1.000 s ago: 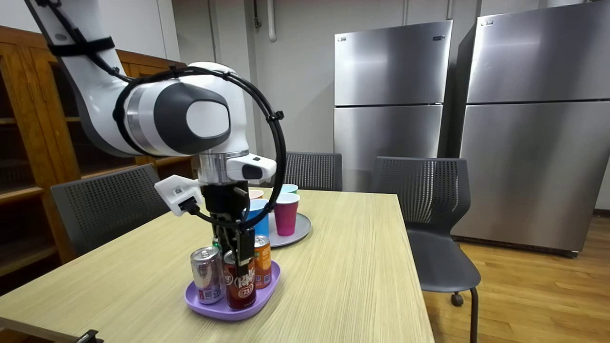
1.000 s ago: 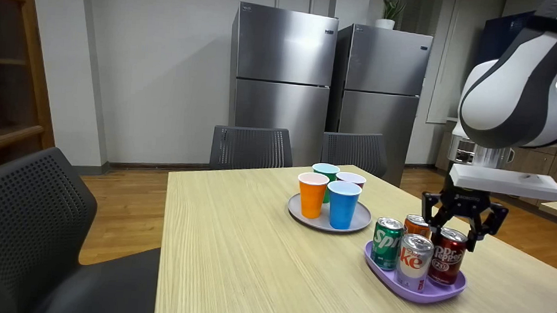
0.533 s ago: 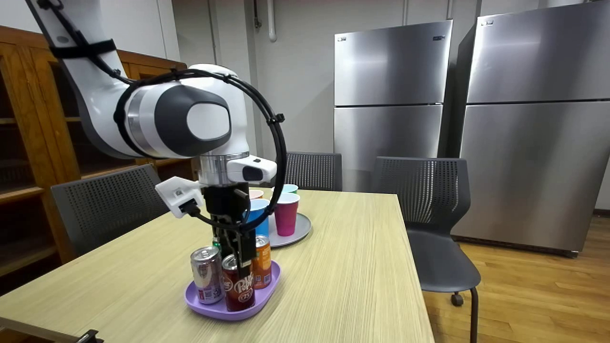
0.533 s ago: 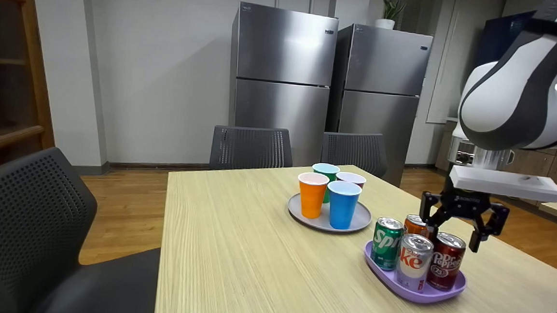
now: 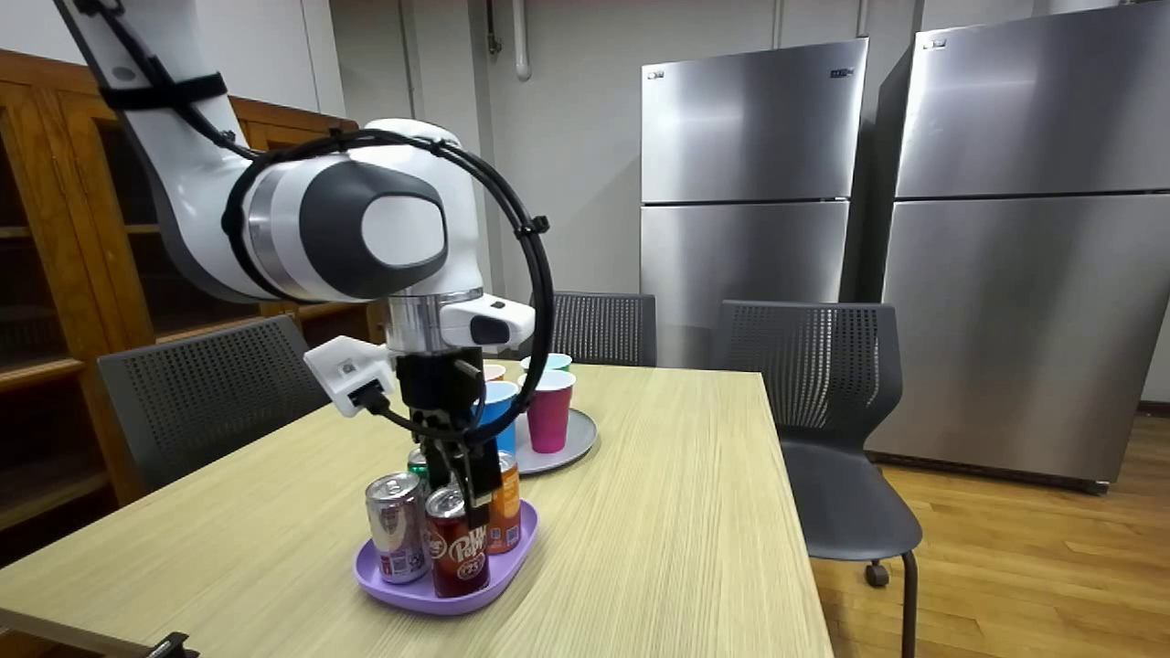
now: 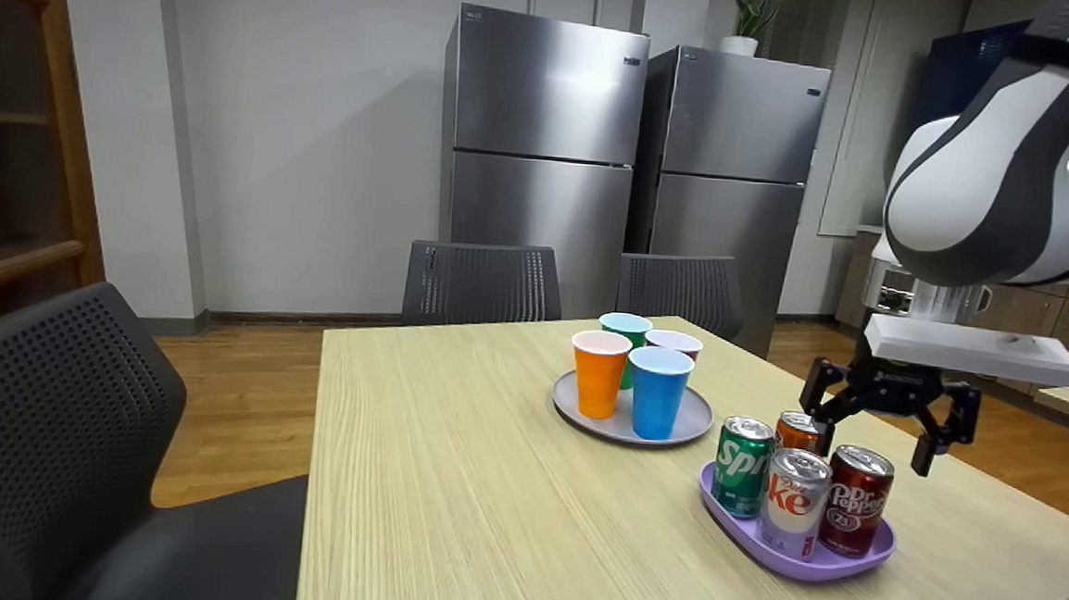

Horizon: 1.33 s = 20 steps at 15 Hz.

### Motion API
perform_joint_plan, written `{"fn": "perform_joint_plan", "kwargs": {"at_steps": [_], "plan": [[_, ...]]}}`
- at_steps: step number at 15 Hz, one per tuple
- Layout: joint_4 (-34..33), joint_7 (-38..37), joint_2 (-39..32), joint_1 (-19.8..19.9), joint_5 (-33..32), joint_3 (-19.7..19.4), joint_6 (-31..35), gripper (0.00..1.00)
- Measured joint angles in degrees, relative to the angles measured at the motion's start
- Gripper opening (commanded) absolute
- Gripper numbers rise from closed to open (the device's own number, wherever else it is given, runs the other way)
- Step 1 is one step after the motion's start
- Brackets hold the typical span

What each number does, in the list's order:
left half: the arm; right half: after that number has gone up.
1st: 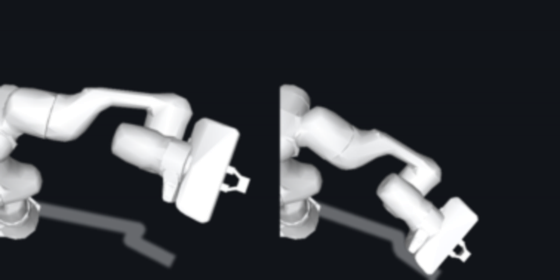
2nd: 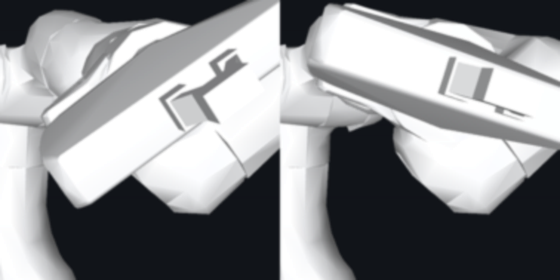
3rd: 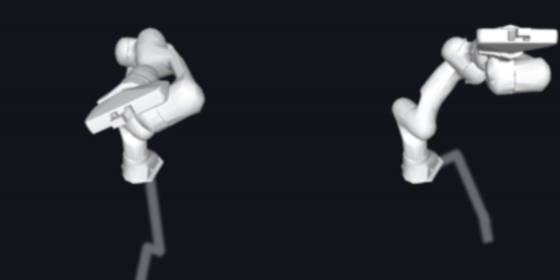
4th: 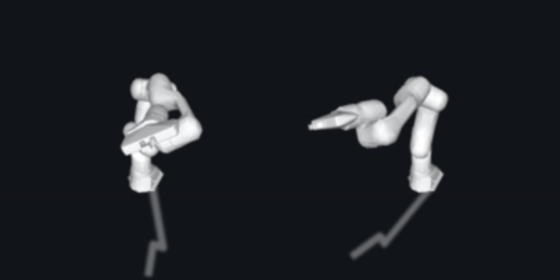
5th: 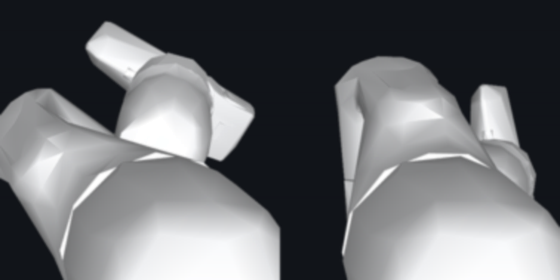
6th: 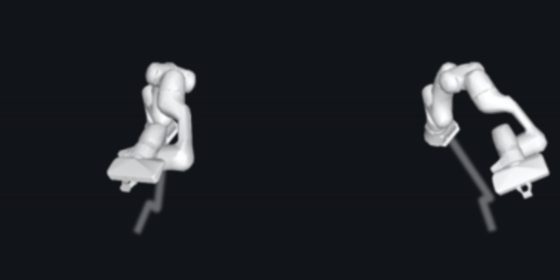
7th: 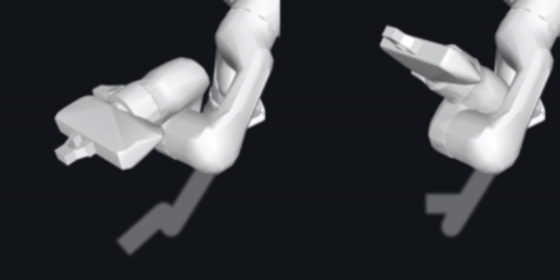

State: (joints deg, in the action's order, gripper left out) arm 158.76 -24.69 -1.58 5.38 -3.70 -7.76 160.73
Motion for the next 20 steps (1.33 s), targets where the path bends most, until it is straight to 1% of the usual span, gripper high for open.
{"fn": "perform_joint_plan", "kwargs": {"at_steps": [5,10,14,20], "plan": [[0.0,0.0,1.9,0.0,-0.1,-0.4,0.8,1.0],[0.0,0.0,6.2,0.0,-1.3,-0.3,0.8,1.0],[0.0,0.3,9.7,0.2,-2.6,0.8,0.6,1.0],[0.1,0.3,8.8,0.7,-2.5,1.1,0.7,1.0]]}}
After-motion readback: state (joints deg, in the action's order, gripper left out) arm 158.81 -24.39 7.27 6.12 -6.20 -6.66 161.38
